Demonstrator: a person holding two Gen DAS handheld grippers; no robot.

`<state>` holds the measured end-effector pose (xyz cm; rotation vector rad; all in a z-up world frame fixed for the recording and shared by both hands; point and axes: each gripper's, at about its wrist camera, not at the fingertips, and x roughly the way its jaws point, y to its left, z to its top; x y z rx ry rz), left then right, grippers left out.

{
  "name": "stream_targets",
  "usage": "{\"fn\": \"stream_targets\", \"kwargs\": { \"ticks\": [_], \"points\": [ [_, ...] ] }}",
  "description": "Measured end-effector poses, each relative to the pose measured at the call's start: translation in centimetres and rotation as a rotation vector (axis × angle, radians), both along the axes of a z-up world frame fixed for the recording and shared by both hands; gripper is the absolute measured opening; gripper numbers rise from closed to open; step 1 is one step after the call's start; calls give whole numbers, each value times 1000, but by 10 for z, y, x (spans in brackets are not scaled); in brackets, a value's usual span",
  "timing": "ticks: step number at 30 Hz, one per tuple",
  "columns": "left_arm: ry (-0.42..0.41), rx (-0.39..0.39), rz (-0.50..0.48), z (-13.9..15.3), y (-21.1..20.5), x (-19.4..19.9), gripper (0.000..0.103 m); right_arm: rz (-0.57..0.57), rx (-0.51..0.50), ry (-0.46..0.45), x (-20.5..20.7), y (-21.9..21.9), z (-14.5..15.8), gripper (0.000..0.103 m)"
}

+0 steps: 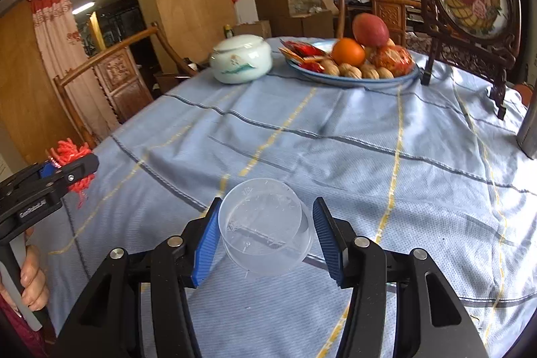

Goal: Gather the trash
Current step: 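Carry string and bowl to the red wastebasket and open the left tool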

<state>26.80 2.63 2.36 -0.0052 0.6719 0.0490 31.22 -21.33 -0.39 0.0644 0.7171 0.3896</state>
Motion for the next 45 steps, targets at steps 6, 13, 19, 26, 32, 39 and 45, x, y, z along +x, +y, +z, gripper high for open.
{"fn": "stream_targets", "kwargs": {
  "ticks": [6, 13, 19, 26, 32, 39, 45],
  "points": [
    [-23, -23, 14, 20, 10, -49, 53, 59, 59, -69, -38, 11, 26, 54],
    [-63, -43, 36, 36, 22, -101, 53, 80, 98, -146, -96, 16, 35, 54],
    [-110, -66, 84, 52, 41, -149, 53, 120, 143, -198, -140, 21, 47, 54],
    [-123, -73, 187, 54, 77, -217, 53, 202, 205, -258, -195, 36, 67, 54],
    [-66, -124, 297, 25, 130, -267, 54, 309, 240, -243, -235, 71, 68, 54],
    [72, -222, 413, -45, 196, -265, 58, 372, 243, -193, -255, 112, 57, 54],
    [241, -282, 498, -114, 233, -245, 77, 401, 217, -133, -251, 139, 43, 54]
  ]
}}
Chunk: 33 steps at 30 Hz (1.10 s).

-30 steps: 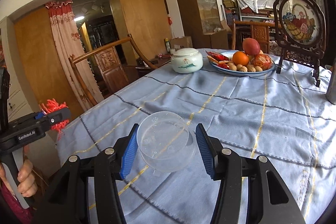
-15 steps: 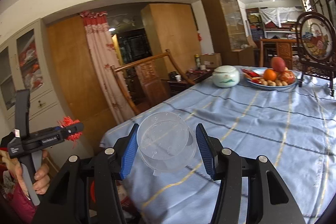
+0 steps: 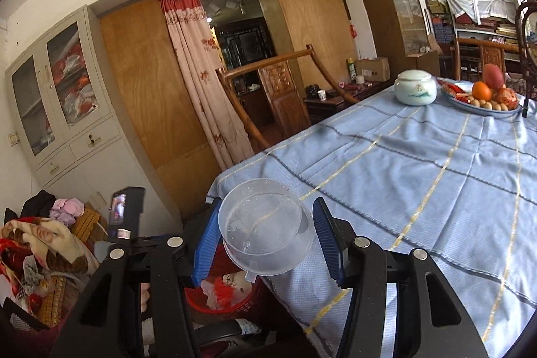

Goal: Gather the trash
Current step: 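Carry string and bowl to the red wastebasket and open the left tool, then lower the clear bowl into the red wastebasket and open the right tool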

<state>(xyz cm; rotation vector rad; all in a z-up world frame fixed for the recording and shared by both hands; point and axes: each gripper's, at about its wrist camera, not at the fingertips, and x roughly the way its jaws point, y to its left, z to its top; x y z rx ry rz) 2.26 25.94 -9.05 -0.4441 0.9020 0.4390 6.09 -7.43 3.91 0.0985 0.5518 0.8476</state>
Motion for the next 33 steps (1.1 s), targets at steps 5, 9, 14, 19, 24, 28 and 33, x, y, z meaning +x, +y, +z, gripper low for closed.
{"fn": "stream_targets", "kwargs": {
  "ticks": [5, 9, 14, 19, 24, 28, 33],
  "points": [
    [35, 81, 73, -4, 3, -6, 93, 22, -6, 18, 5, 13, -7, 54],
    [40, 226, 77, 12, -10, -7, 96, 39, -1, 22, 4, 18, -11, 54],
    [23, 290, 75, 32, -17, -13, 96, 69, 9, 22, 4, 24, -10, 54],
    [-17, 381, 155, 59, -22, -36, 96, 109, 7, 24, 3, 36, -12, 54],
    [-53, 500, 248, 71, -24, -64, 96, 146, -2, 46, 4, 58, -16, 54],
    [-67, 513, 246, 73, -20, -63, 96, 179, -34, 62, 5, 83, -21, 54],
    [-64, 479, 306, 65, -2, -65, 96, 236, -87, 93, 6, 123, -34, 54]
  ]
}}
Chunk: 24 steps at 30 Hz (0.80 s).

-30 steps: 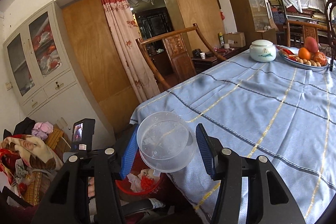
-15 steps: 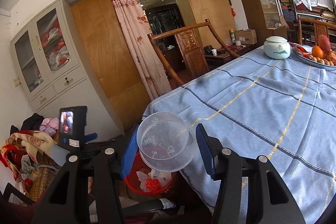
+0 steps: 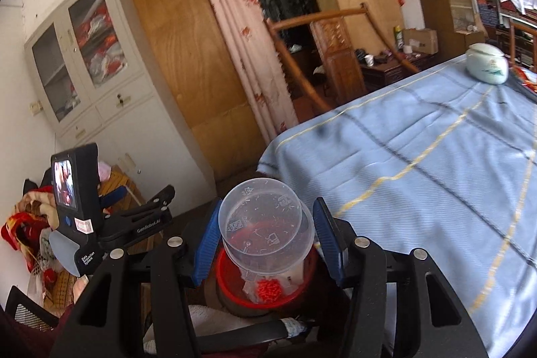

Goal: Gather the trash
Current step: 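Lower the clear bowl into the red wastebasket and open the right tool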

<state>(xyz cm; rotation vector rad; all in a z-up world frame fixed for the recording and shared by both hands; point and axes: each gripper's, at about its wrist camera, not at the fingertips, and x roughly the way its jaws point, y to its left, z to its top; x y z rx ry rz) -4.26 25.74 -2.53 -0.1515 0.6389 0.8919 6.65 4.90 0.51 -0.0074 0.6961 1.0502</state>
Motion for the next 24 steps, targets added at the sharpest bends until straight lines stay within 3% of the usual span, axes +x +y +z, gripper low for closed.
{"fn": "stream_targets", "kwargs": {
  "ticks": [7, 12, 24],
  "points": [
    [-30, -37, 94, -9, 24, -8, 96, 65, -87, 32, 2, 60, -23, 54],
    [-29, -120, 144, -25, 48, -11, 96, 102, -133, 58, 4, 96, -35, 54],
    [23, -240, 260, -68, 85, -13, 96, 201, -263, 126, 6, 171, -86, 54]
  ]
}}
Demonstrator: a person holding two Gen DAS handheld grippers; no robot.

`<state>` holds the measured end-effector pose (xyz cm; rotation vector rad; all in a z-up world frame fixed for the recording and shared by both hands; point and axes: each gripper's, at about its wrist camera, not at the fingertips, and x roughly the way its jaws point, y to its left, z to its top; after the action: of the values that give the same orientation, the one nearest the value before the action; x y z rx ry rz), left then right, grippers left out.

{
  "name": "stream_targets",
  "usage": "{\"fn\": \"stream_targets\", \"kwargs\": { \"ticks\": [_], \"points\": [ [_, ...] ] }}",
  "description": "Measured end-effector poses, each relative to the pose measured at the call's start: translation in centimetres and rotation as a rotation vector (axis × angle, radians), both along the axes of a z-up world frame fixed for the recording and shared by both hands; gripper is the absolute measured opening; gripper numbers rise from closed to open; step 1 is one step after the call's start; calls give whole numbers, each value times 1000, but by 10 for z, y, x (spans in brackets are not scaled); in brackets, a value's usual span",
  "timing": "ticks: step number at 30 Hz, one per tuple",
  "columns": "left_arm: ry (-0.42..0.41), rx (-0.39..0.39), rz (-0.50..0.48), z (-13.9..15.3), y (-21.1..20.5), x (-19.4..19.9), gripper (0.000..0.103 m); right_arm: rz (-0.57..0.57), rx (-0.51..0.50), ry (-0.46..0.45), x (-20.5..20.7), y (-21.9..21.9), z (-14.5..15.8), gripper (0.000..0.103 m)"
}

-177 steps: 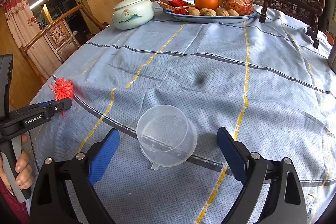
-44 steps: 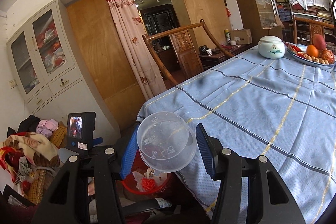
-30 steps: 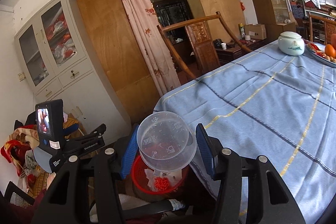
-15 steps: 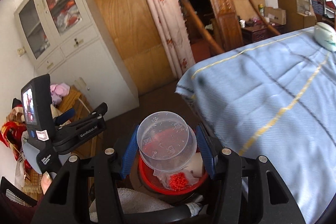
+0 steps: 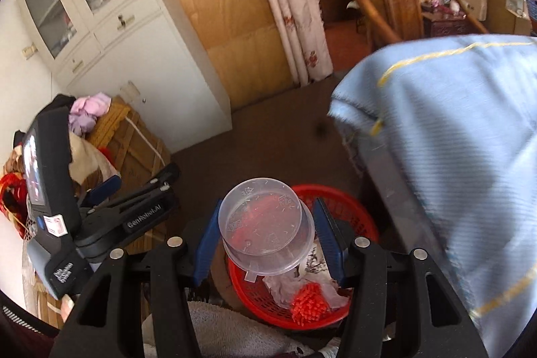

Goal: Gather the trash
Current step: 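Lower the clear bowl into the red wastebasket and open the right tool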

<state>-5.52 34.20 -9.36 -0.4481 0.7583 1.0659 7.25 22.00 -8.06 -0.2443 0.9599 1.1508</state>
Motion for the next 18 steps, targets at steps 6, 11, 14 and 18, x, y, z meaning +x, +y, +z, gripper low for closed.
{"fn": "stream_targets", "kwargs": {
  "ticks": [6, 11, 14, 18],
  "points": [
    [22, -33, 30, -12, 9, -1, 96, -1, -6, 33, 4, 8, -10, 62],
    [31, -23, 27, -11, 6, 1, 96, -22, 10, 0, 5, 0, -1, 64],
    [28, -12, 16, -8, 2, 1, 96, -46, 25, -45, 1, -12, 9, 70],
    [20, 6, -14, -3, -6, 3, 96, -78, 46, -130, -9, -28, 25, 77]
  ]
}}
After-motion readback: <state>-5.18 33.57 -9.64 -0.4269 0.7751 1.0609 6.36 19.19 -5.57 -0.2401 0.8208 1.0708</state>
